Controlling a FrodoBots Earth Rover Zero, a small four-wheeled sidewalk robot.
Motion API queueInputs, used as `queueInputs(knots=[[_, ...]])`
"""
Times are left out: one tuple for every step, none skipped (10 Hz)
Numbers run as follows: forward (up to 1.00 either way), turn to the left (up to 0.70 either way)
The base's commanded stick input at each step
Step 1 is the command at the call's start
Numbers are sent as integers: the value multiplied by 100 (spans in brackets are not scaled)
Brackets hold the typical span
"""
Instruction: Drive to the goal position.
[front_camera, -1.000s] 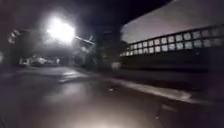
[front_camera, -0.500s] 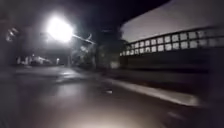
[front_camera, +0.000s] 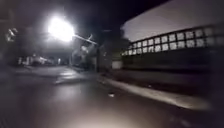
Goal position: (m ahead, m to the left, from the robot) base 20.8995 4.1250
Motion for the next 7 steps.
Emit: queueInputs(knots=[[50, -16], [50, -48], [50, -50], [50, -50], [50, -50], [50, -29], [50, 0]])
